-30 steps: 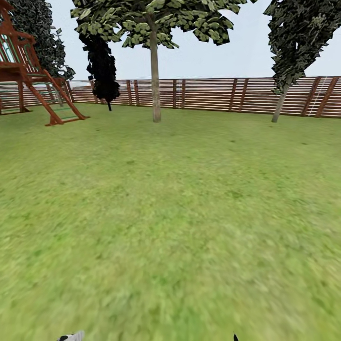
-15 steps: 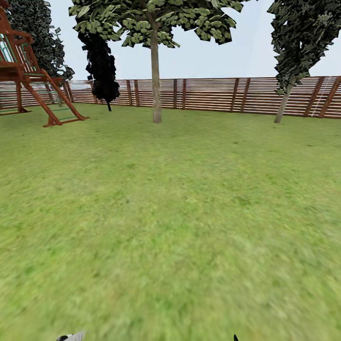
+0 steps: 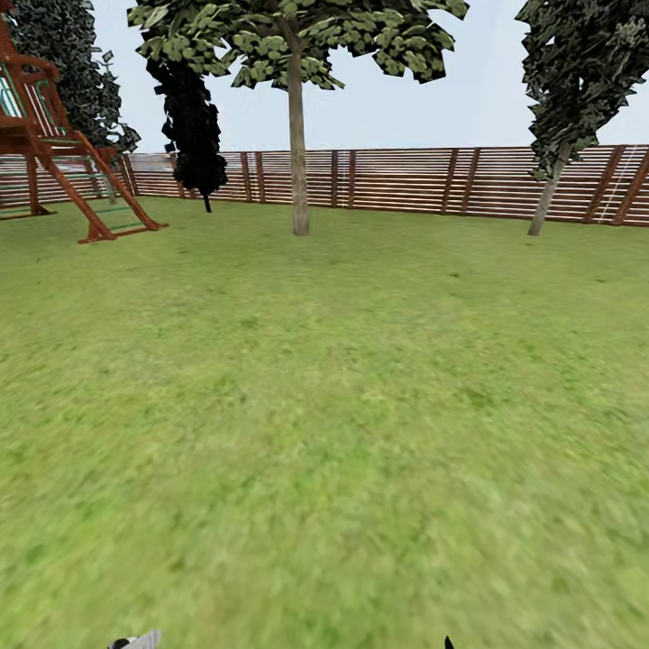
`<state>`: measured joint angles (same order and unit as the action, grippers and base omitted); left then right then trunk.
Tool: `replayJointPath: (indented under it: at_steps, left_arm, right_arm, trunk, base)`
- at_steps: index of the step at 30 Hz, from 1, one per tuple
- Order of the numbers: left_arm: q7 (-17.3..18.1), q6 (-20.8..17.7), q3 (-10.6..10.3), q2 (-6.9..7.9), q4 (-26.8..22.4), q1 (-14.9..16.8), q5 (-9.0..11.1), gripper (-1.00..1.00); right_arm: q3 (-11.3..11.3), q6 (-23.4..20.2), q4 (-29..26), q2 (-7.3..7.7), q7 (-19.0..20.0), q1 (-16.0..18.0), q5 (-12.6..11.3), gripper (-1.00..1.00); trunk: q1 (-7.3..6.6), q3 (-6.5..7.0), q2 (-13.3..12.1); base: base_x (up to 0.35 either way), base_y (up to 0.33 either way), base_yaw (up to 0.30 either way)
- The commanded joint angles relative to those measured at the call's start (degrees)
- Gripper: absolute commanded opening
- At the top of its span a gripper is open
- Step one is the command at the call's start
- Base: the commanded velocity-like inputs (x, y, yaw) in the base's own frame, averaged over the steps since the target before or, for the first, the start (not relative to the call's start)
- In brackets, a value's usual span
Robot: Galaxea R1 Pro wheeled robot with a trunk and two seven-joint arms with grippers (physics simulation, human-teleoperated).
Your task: In the garden, pick up the pesticide atomizer on the floor and spray pesticide onto both trees until each tree trunk is fully covered.
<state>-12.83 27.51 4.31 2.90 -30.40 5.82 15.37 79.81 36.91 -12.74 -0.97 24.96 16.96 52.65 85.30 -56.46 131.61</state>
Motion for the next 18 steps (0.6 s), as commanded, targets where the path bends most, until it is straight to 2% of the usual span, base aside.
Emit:
replayJointPath:
  at_steps: [1, 18]
  left_arm:
    - [0.0, 0.0, 0.0, 0.00, 0.0, 0.0, 0.0, -1.00]
    - [0.0, 0.0, 0.0, 0.00, 0.0, 0.0, -0.1, -1.00]
  right_arm:
    - [0.0, 0.0, 0.0, 0.00, 0.0, 0.0, 0.0, 1.00]
    - [0.0, 0.0, 0.0, 0.00, 0.0, 0.0, 0.0, 1.00]
  trunk:
    - [0.00, 0.00, 0.0]
    - [0.00, 0.00, 0.0]
  base:
    - [0.334, 0.091, 0.000]
    - [0.334, 0.091, 0.000]
